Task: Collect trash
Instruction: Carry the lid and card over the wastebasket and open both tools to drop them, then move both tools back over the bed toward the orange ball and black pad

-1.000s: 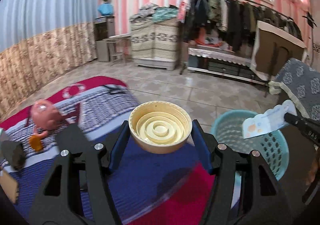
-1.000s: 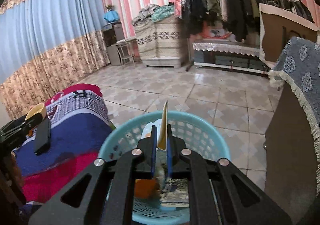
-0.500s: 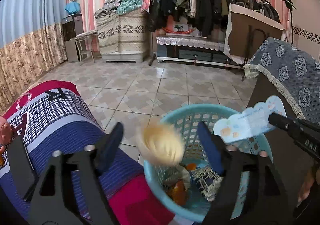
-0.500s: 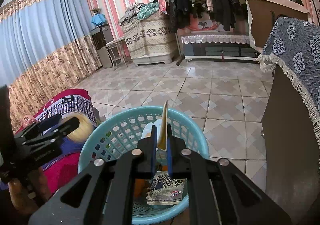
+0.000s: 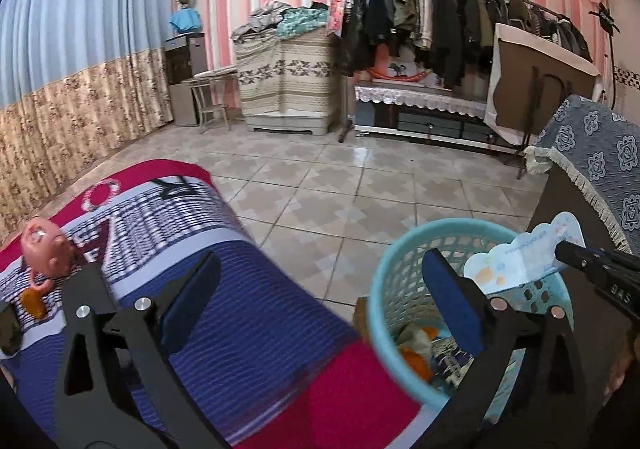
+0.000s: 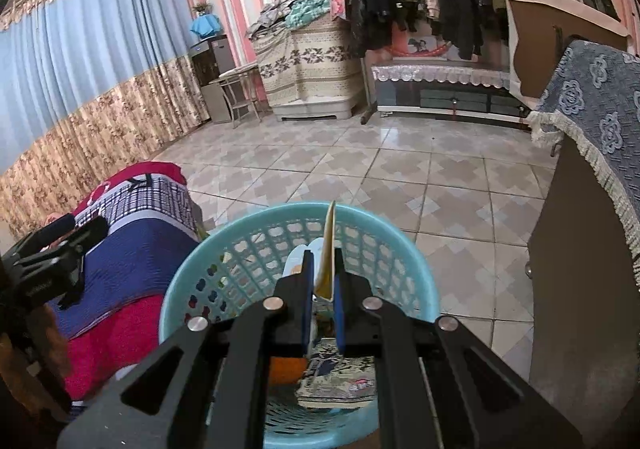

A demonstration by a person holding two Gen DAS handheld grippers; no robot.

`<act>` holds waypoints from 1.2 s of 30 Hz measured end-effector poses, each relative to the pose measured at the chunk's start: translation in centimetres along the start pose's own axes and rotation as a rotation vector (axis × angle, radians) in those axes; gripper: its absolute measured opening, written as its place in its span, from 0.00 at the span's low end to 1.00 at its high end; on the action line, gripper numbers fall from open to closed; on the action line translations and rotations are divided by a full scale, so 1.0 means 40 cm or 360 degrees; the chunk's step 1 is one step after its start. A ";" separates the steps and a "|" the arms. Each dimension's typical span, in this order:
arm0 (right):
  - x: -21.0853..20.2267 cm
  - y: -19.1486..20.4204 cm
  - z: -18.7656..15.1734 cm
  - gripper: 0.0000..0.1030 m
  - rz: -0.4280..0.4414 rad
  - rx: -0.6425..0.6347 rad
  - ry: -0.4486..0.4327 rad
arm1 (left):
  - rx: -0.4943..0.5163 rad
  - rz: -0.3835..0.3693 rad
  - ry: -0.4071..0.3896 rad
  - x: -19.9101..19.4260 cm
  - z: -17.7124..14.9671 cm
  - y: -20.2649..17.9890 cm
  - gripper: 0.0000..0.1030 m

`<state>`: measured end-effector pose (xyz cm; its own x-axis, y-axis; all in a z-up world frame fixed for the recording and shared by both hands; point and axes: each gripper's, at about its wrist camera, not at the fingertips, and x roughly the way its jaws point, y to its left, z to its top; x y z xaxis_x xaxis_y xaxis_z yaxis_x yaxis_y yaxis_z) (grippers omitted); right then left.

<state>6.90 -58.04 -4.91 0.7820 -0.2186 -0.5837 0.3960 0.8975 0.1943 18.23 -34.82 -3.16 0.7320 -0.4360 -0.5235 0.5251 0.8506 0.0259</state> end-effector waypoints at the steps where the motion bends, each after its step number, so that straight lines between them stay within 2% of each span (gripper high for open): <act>1: 0.005 0.003 0.003 0.09 -0.0014 -0.0005 0.0000 | -0.0001 0.0012 -0.0004 -0.009 -0.002 0.010 0.94; 3: 0.016 0.020 0.005 0.11 -0.0030 -0.0010 0.0006 | 0.0002 0.0046 -0.0009 -0.030 -0.009 0.033 0.94; 4: 0.019 0.027 0.004 0.18 -0.0028 -0.0011 0.0012 | 0.0008 0.0067 -0.0016 -0.044 -0.013 0.047 0.94; 5: 0.023 0.034 0.004 0.29 -0.0032 -0.0014 0.0015 | 0.0001 0.0085 -0.0024 -0.055 -0.016 0.059 0.94; 6: 0.024 0.041 0.003 0.49 -0.0040 -0.0021 0.0011 | -0.0010 0.0096 -0.0030 -0.066 -0.019 0.073 0.94; 7: 0.021 0.043 0.003 0.59 -0.0050 -0.0027 0.0000 | -0.0026 0.0104 -0.0035 -0.078 -0.021 0.089 0.94; 9: 0.016 0.047 0.005 0.60 -0.0067 -0.0030 -0.0012 | -0.0056 0.0121 -0.0039 -0.095 -0.023 0.114 0.94; 11: 0.014 0.042 0.009 0.66 -0.0096 -0.0020 -0.0017 | -0.0078 0.0151 -0.0045 -0.114 -0.028 0.145 0.94; 13: 0.006 0.045 0.014 0.79 -0.0115 -0.0024 -0.0036 | -0.0088 0.0185 -0.0049 -0.129 -0.033 0.170 0.94; 15: -0.003 0.052 0.016 0.85 -0.0136 -0.0031 -0.0065 | -0.0102 0.0208 -0.0053 -0.143 -0.039 0.194 0.95; 19: -0.004 0.076 0.016 0.89 -0.0126 -0.0049 -0.0078 | -0.0141 0.0260 -0.0049 -0.172 -0.056 0.246 0.95; 28: -0.005 0.150 0.012 0.90 -0.0101 -0.0138 -0.0099 | -0.0219 0.0387 -0.0061 -0.234 -0.098 0.370 0.95; 31: -0.007 0.184 0.004 0.95 -0.0081 -0.0157 -0.0122 | -0.0272 0.0419 -0.0039 -0.250 -0.126 0.416 0.95; 36: -0.001 0.248 -0.019 0.95 -0.0053 -0.0248 -0.0117 | -0.0321 0.0475 0.0018 -0.265 -0.171 0.479 0.95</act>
<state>10.45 -48.83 -3.54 0.8050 -0.2714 -0.5276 0.3472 0.9366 0.0479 17.58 -11.90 -2.94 0.8348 -0.1576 -0.5275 0.1922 0.9813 0.0109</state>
